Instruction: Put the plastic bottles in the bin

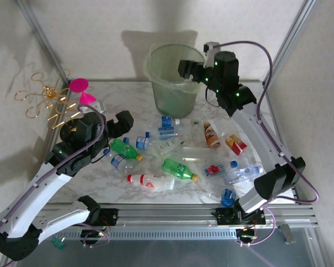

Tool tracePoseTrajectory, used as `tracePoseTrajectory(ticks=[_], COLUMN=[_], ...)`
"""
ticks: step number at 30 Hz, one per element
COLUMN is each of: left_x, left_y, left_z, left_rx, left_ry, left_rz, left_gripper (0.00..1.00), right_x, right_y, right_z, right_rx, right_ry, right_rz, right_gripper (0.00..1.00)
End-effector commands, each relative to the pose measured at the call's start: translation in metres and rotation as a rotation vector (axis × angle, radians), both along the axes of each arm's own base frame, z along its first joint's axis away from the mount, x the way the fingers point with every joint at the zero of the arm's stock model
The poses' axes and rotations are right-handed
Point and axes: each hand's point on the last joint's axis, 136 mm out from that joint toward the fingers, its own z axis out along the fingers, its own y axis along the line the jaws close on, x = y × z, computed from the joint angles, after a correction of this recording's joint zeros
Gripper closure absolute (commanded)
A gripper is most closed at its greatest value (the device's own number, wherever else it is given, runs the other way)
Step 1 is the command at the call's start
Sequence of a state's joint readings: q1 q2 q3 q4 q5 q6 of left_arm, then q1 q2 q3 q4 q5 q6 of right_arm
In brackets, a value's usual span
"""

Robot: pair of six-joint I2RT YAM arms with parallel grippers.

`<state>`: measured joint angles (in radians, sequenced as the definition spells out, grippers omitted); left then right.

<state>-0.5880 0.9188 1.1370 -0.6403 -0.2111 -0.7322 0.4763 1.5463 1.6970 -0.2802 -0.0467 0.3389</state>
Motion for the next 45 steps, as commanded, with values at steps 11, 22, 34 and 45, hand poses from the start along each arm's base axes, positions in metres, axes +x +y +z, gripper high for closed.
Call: tracePoseTrajectory(ticks=[11, 22, 34, 45], left_x=[-0.026, -0.03, -0.028, -0.033], left_y=[0.044, 0.059, 0.064, 0.077], left_z=[-0.133, -0.22, -0.26, -0.294], left_rx=[-0.076, -0.077, -0.094, -0.127], left_ry=[0.425, 0.584, 0.646, 0.675], left_rz=[0.209, 0.238, 0.265, 0.331], left_gripper=[0.04, 0.13, 0.21, 0.26], right_x=[-0.049, -0.077, -0.094, -0.093], right_y=[0.006, 0.018, 0.002, 0.0], right_z=[-0.034, -0.046, -0.023, -0.027], right_rx=[0.017, 0.042, 0.059, 0.053], right_ry=[0.035, 0.041, -0.048, -0.045], right_rz=[0.059, 0.201, 0.18, 0.166], right_gripper=[0.01, 0.01, 0.01, 0.02])
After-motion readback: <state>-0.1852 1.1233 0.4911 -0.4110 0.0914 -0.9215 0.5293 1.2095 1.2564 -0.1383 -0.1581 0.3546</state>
